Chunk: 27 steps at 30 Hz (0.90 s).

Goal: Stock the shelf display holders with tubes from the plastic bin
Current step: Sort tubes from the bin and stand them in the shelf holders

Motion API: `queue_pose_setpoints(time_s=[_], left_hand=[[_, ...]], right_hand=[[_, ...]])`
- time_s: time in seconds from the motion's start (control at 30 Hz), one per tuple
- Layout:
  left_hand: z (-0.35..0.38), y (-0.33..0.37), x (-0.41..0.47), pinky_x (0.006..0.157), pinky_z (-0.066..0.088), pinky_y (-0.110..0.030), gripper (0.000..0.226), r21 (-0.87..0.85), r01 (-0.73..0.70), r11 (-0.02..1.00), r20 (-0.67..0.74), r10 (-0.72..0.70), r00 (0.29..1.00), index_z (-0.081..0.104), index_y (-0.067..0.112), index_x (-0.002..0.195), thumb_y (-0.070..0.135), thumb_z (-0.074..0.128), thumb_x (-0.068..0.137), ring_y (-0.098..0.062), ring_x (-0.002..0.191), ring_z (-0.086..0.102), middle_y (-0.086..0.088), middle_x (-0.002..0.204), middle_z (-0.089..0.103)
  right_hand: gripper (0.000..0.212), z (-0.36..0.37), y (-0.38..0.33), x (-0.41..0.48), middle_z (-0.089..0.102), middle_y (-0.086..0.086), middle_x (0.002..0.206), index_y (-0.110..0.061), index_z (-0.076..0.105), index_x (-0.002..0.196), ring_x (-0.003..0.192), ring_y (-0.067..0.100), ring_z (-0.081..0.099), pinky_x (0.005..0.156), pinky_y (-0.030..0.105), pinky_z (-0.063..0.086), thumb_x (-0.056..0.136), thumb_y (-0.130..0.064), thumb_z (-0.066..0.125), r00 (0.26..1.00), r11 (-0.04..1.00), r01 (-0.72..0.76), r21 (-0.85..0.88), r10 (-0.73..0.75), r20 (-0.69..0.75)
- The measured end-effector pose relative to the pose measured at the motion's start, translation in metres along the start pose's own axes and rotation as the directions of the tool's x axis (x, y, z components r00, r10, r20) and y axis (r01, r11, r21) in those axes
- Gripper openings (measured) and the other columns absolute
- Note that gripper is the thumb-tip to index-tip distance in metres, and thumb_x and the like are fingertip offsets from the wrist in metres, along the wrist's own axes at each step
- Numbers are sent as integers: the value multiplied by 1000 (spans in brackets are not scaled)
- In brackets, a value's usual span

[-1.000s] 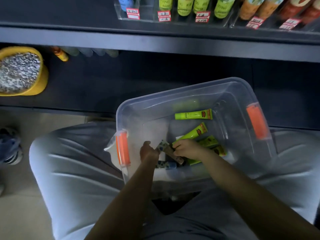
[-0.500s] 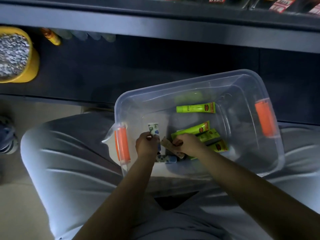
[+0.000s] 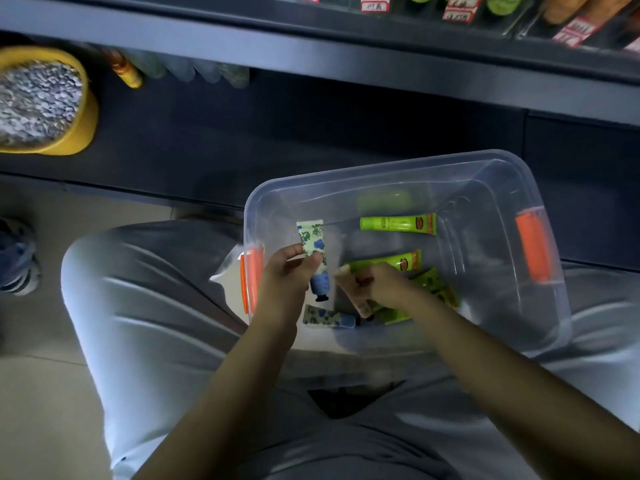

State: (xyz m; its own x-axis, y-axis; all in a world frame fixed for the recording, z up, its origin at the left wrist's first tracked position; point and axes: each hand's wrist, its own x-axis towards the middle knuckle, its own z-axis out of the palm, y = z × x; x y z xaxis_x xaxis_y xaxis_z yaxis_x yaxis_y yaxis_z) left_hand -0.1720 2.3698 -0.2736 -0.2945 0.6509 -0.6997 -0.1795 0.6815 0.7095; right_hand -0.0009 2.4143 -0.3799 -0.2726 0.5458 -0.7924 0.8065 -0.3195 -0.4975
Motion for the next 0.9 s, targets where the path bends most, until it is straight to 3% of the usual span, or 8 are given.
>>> queue_pose_setpoints(time_s=[0.13, 0.2, 0.3, 0.4, 0.53, 0.67, 0.77, 0.9], left_hand=[[4, 18, -16, 81, 54, -35, 20, -152, -48, 987, -15, 47, 999, 59, 22, 105, 19, 66, 87, -19, 94, 63, -2, 105, 64], [7, 28, -29, 81, 54, -38, 16, -213, -66, 975, 28, 73, 997, 58, 24, 102, 18, 64, 88, -18, 93, 63, 1, 102, 63], [9, 42, -48, 81, 55, -40, 15, -272, -90, 958, 101, 121, 988, 59, 24, 102, 18, 63, 89, -14, 90, 64, 4, 98, 63], [9, 56, -64, 77, 56, -38, 27, -268, -147, 952, 147, 191, 971, 57, 17, 116, 18, 62, 89, -14, 90, 64, 0, 101, 61], [7, 73, -80, 65, 54, -28, 22, -252, -235, 939, 196, 288, 937, 62, 19, 111, 18, 61, 89, -7, 73, 63, 4, 90, 66], [4, 86, -94, 58, 51, -23, 16, -233, -330, 915, 220, 380, 898, 64, 22, 105, 18, 61, 90, -4, 68, 63, 8, 82, 67], [0, 100, -103, 65, 50, -30, 18, -240, -408, 881, 214, 458, 863, 65, 23, 106, 20, 61, 89, -10, 77, 63, 5, 87, 69], [-4, 126, -108, 80, 52, -39, 20, -256, -516, 818, 184, 565, 804, 61, 20, 110, 16, 61, 90, -9, 79, 64, 7, 84, 69]], right_hand=[[17, -39, -22, -53, 68, 2, 96, -8, 67, 104, 87, 10, 64, 80, 15, 47, 88, -5, 61, 990, 832, 141, 537, -100, -104], [18, -50, -31, -85, 69, 3, 100, -10, 66, 105, 96, 16, 65, 91, 27, 48, 90, -7, 57, 974, 652, 223, 725, -180, -138], [29, -56, -45, -127, 66, 10, 97, -7, 63, 112, 97, 23, 63, 86, 32, 53, 86, -10, 51, 942, 311, 260, 914, -289, -170], [39, -57, -60, -157, 63, 6, 88, -10, 59, 122, 83, 21, 63, 79, 31, 54, 87, -16, 46, 916, 135, 244, 960, -357, -182], [43, -65, -78, -183, 57, 1, 82, -15, 53, 130, 63, 12, 50, 58, 23, 46, 94, -33, 40, 889, 164, 292, 942, -410, -204], [46, -73, -93, -199, 60, 2, 83, -15, 48, 129, 59, 12, 51, 52, 23, 41, 89, -37, 47, 856, 239, 427, 872, -418, -305], [40, -81, -107, -209, 66, 1, 90, -12, 53, 126, 65, 13, 59, 54, 25, 49, 96, -35, 40, 840, 287, 509, 812, -372, -395], [32, -97, -125, -218, 69, -3, 92, -13, 62, 117, 73, 9, 60, 76, 27, 51, 101, -26, 36, 777, 365, 630, 685, -294, -557]])
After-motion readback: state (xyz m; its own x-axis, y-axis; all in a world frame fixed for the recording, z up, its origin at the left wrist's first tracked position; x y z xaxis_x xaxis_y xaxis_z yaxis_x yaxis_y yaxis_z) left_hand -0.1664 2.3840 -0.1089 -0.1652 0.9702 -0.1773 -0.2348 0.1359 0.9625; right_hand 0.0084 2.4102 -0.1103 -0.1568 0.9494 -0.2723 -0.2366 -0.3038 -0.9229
